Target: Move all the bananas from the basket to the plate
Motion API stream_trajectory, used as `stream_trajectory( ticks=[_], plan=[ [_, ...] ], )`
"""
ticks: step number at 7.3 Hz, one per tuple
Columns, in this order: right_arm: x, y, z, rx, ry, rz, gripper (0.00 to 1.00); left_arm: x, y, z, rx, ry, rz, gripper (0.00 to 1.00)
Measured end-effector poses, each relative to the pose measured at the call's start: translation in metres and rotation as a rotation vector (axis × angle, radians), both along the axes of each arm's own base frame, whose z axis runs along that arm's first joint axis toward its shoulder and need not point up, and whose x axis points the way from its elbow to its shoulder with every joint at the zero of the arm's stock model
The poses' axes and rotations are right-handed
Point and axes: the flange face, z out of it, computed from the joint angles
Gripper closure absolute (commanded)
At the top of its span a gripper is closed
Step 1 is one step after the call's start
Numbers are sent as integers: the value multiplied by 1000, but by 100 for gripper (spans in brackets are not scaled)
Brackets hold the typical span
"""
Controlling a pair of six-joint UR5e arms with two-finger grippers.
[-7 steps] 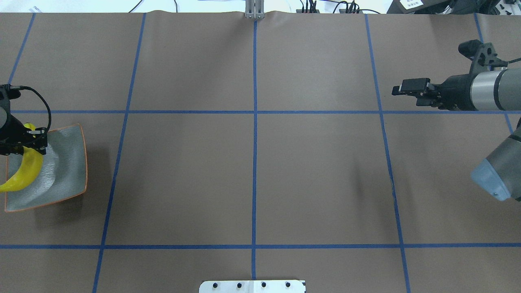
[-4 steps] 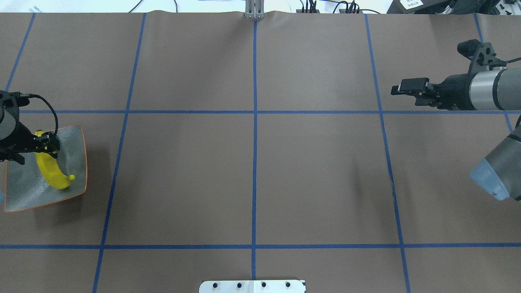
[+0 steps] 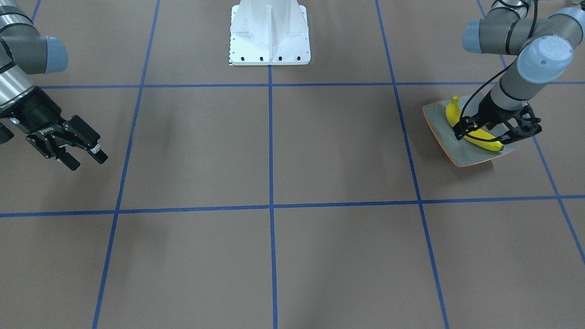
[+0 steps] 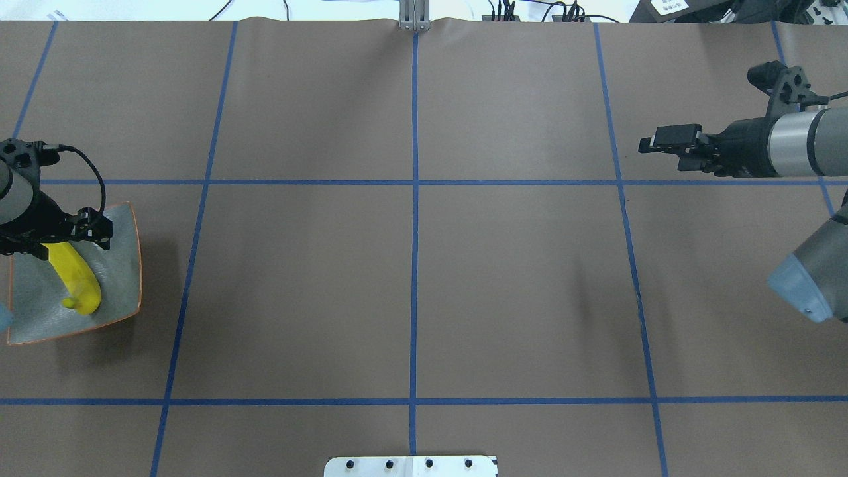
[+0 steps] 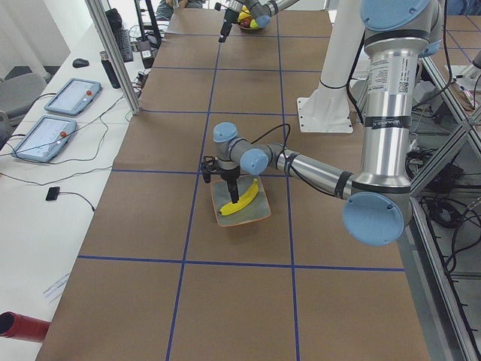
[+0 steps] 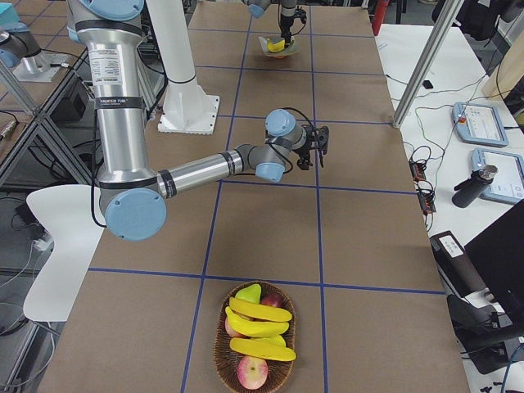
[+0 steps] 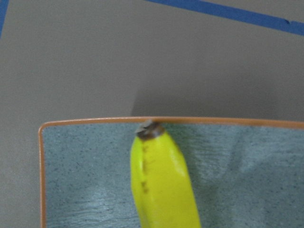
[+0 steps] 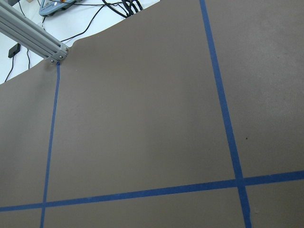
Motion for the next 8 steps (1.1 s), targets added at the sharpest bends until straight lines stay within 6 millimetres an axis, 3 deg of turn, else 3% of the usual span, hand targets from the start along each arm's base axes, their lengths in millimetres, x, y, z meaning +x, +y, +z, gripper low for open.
stream_trajectory(
  ticks=[1, 2, 4, 6, 8],
  plan=[
    [27, -10, 13, -3, 12, -15, 0, -8, -1, -12, 41, 29, 31, 1],
    [71, -23, 39, -8, 35, -29, 0, -22, -5, -20, 79, 66, 68, 1],
    [169, -35, 114, -12, 101, -22, 0, -36, -10, -27, 113, 104, 102, 1],
    [234, -22, 185, -10, 221, -31, 0, -36, -12, -30, 121, 112, 106, 0],
    [298, -3, 240, -44, 360, -109, 0, -35, -13, -34, 124, 117, 101, 0]
  ],
)
